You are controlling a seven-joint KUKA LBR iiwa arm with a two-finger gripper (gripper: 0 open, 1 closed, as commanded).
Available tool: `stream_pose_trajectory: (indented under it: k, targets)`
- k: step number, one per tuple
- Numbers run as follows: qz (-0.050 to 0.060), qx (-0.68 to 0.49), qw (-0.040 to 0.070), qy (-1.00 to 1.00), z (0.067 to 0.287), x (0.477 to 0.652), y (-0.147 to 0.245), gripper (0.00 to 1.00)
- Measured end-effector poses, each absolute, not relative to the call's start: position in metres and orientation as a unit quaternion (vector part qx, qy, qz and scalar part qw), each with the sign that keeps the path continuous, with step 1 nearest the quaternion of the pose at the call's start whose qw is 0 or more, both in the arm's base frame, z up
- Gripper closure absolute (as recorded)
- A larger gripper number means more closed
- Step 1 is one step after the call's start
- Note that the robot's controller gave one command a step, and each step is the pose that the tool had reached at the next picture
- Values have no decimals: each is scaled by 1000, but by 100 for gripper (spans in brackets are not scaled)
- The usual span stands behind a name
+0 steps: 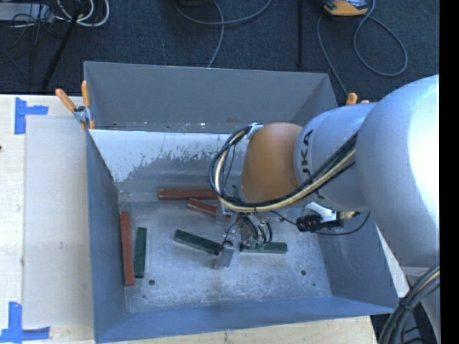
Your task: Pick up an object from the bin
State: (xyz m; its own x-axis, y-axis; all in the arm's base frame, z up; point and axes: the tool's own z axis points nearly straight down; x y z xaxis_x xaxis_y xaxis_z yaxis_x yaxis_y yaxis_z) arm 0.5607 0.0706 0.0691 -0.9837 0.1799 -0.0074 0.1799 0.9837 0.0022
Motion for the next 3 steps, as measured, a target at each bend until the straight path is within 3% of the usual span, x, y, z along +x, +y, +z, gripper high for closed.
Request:
stream_pose_trajectory:
  k: [1, 2, 3]
  targets:
    - [0, 90, 2, 996, 71, 560, 71, 100]
    - [1, 97, 6, 995, 196, 621, 72, 100]
    - [1, 104, 3, 995, 241, 610, 59, 100]
